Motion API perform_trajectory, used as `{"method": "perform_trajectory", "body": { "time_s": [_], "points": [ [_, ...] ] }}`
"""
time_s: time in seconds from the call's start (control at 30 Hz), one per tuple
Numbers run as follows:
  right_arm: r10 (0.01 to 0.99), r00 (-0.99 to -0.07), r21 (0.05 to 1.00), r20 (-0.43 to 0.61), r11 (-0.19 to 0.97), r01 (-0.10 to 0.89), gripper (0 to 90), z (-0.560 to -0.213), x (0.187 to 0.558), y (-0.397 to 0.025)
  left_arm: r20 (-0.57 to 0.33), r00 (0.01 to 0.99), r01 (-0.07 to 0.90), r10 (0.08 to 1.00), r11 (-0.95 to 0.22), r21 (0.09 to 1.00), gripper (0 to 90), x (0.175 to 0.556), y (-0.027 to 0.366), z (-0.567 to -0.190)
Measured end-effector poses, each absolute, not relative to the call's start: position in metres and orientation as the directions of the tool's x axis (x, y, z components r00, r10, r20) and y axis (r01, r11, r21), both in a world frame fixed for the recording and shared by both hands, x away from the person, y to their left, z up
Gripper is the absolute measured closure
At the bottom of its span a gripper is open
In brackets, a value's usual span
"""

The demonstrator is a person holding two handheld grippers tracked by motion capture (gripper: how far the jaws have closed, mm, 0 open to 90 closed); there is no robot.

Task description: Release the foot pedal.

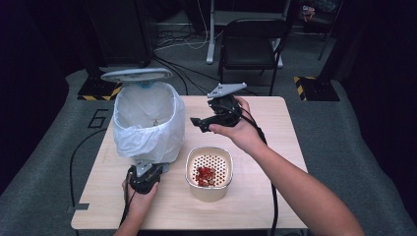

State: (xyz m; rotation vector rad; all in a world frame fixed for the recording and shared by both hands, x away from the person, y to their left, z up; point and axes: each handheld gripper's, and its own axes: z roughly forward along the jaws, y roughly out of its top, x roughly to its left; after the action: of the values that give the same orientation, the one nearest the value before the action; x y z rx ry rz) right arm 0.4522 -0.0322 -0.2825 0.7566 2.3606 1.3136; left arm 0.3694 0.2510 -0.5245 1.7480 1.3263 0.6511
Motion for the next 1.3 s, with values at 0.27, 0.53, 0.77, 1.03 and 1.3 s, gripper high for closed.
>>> {"method": "perform_trajectory", "body": {
  "time_s": [0.27,0.53,0.77,1.03,1.3],
  "points": [
    [0.625,-0.775,0.840,-0.091,0.466,0.278,17.3,-0.297,0.441,-0.065,-0.147,0.313,0.566,0.938,-0.060,0.822,49.1,0.366,0.257,-0.505],
    [0.649,-0.752,0.834,-0.118,0.475,0.279,17.4,-0.309,0.431,-0.094,-0.173,0.337,0.583,0.925,-0.061,0.811,46.9,0.356,0.269,-0.488],
    [0.665,-0.738,0.823,-0.114,0.479,0.305,18.9,-0.323,0.427,-0.112,-0.119,0.363,0.565,0.924,-0.116,0.817,44.5,0.349,0.288,-0.477],
    [0.690,-0.714,0.817,-0.120,0.477,0.325,21.1,-0.345,0.419,-0.130,-0.121,0.318,0.578,0.940,-0.091,0.811,42.9,0.345,0.314,-0.482],
    [0.735,-0.671,0.815,-0.097,0.446,0.371,21.5,-0.375,0.412,-0.158,-0.137,0.284,0.586,0.949,-0.059,0.808,42.1,0.345,0.332,-0.489]
  ]
}}
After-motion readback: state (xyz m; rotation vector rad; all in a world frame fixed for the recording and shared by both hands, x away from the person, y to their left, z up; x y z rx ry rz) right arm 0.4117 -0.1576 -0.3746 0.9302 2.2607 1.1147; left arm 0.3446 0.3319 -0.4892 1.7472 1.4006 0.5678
